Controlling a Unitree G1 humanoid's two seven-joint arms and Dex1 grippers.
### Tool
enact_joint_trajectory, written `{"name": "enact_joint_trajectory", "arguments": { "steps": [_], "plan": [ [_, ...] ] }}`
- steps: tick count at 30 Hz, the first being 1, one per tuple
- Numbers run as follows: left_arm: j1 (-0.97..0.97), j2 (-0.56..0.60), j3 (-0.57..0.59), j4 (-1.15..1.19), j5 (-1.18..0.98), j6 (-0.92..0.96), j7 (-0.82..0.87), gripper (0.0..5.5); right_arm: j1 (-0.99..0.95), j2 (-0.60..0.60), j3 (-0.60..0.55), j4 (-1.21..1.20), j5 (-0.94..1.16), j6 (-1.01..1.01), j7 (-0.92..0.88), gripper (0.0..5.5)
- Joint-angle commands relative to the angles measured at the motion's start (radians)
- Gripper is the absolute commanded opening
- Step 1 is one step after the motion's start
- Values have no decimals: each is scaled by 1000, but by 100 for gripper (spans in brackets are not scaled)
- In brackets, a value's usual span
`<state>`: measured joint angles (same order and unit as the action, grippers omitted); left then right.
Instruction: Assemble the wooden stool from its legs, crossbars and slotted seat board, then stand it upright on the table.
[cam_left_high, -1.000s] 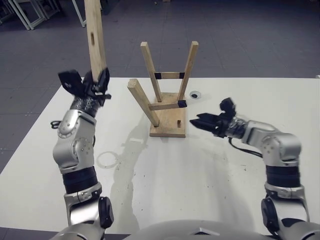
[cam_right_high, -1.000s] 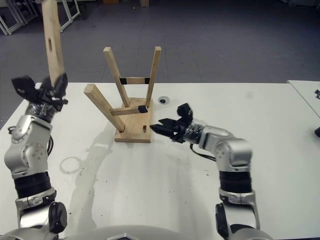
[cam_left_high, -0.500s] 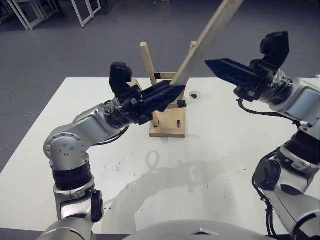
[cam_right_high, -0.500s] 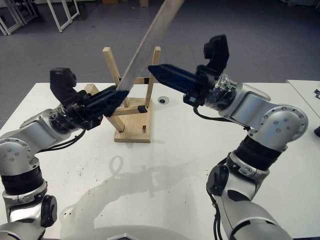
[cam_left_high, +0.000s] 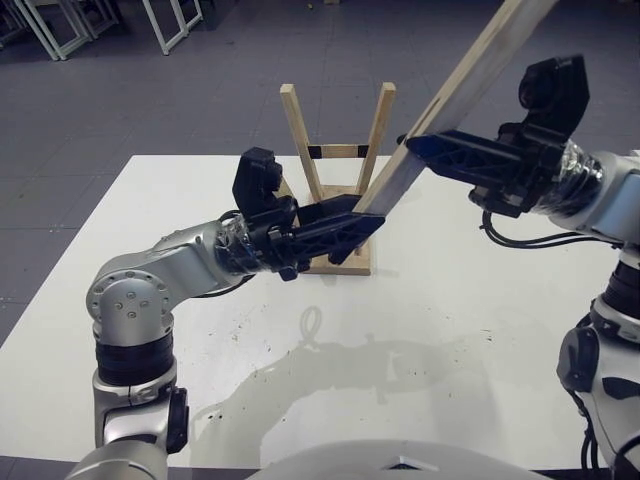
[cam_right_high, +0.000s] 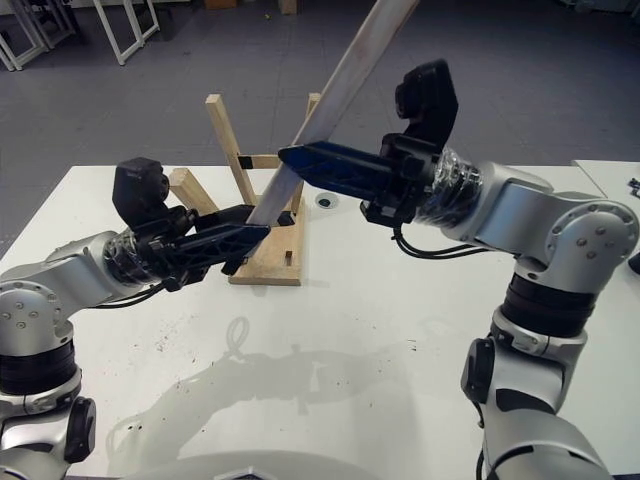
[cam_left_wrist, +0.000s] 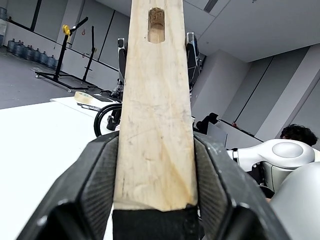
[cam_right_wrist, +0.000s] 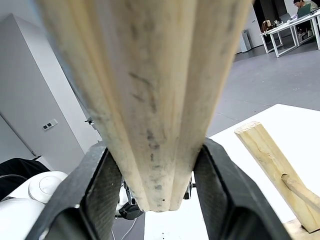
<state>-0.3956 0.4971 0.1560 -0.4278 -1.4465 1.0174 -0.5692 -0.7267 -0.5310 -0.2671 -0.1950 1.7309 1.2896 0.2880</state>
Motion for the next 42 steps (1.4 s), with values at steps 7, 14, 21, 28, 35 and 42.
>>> {"name": "enact_joint_trajectory", "arguments": {
  "steps": [7,14,21,28,35,42],
  "plan": [
    [200,108,32,-6,288,-150,-77,308,58,-117,66,36,-255,-119,103,201],
    [311,157,-139,307,855,-438,-47,308,186,-76,288,149,-853,-519,270,201],
    [94,42,-192,672,1152,-625,120,308,115,100,513,556,-1314,-1123,548,201],
    [142,-4,-170,656,1175,-634,106,308,104,159,487,642,-1388,-1283,683,201],
    [173,-11,-156,623,1179,-622,85,308,60,154,548,849,-1498,-1343,864,201],
    [192,-15,-153,597,1182,-611,58,308,-39,181,564,1137,-1554,-1336,991,201]
  ]
}}
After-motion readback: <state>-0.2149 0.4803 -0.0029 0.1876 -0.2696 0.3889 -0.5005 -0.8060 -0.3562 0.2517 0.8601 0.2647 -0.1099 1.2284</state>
